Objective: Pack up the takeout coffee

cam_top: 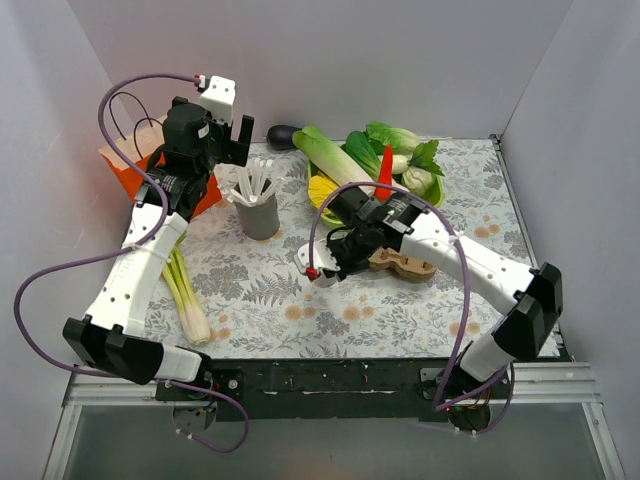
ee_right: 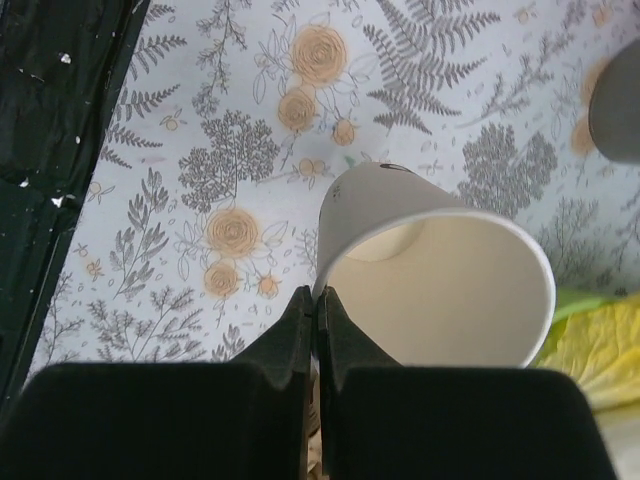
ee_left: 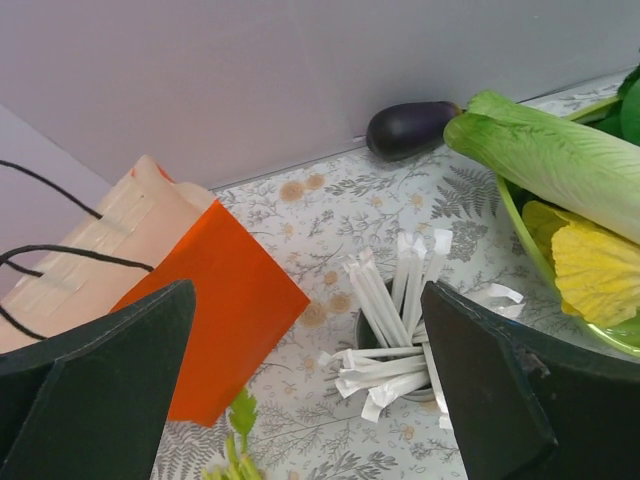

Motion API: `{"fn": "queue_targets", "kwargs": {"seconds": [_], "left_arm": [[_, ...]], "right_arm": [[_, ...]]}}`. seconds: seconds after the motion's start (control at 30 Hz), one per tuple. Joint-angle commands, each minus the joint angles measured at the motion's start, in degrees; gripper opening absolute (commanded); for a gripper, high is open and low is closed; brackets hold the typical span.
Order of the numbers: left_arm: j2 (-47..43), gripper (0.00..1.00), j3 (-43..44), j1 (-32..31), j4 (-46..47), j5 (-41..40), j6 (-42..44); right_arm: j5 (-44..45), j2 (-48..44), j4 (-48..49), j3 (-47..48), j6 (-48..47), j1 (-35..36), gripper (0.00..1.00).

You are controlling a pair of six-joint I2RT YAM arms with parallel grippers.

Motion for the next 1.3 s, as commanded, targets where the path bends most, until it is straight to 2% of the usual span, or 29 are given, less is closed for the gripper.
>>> {"fn": "queue_targets", "kwargs": {"seconds": [0.0,0.07,0.27,0.47,0.7,0.83,0.93,1.07,1.13,1.17,1.27], "left_arm": [[-3.32,0.98,-0.13,-0.17,-0.79,-6.94,1.70],[-4.20,0.98,-2.94,-0.17,1.59,-8.27,2.95],[-6.23,0.98,-4.00,0.27,3.88,-7.66,1.99],[-6.32,0.98,-4.44,0.27,3.97,-7.13,2.08],[-7.37,0.98,-8.13,0.44,3.35,-7.57,2.52],[-8.42,0.98,-9.54,0.44,1.60,-5.99,1.72],[-8.78,0.98,-9.89,0.62,1.24,-5.64,1.37],[-8.34,0.98,-8.76,1.06,-0.07,-3.54,-0.03],[-7.99,0.98,-8.05,1.23,-1.47,-1.78,-0.73],[-7.81,0.98,-7.53,1.15,-1.92,1.27,-1.26],[-7.37,0.98,-7.00,1.15,-4.55,7.87,-2.14]], "right_arm": [[-3.41,2.87,4.63,1.48,-5.39,1.45,0.01],[-4.55,4.62,4.72,1.66,-7.23,1.45,0.01],[-5.09,7.00,6.56,0.52,-8.73,2.15,0.01],[-5.62,10.25,1.21,2.01,-9.44,3.47,0.01],[-3.25,8.41,5.95,-3.78,-7.77,4.96,0.01],[-1.84,9.29,5.25,-5.11,-7.86,6.19,0.04],[-0.87,9.29,6.12,-6.07,-6.80,6.54,0.13],[0.62,7.19,6.13,-6.16,-5.84,6.90,0.38],[1.50,5.69,5.43,-5.90,-5.57,6.90,0.46],[1.94,4.03,4.73,-5.64,-4.96,6.90,0.50],[3.87,0.26,3.14,-3.62,0.57,5.59,0.50]]}}
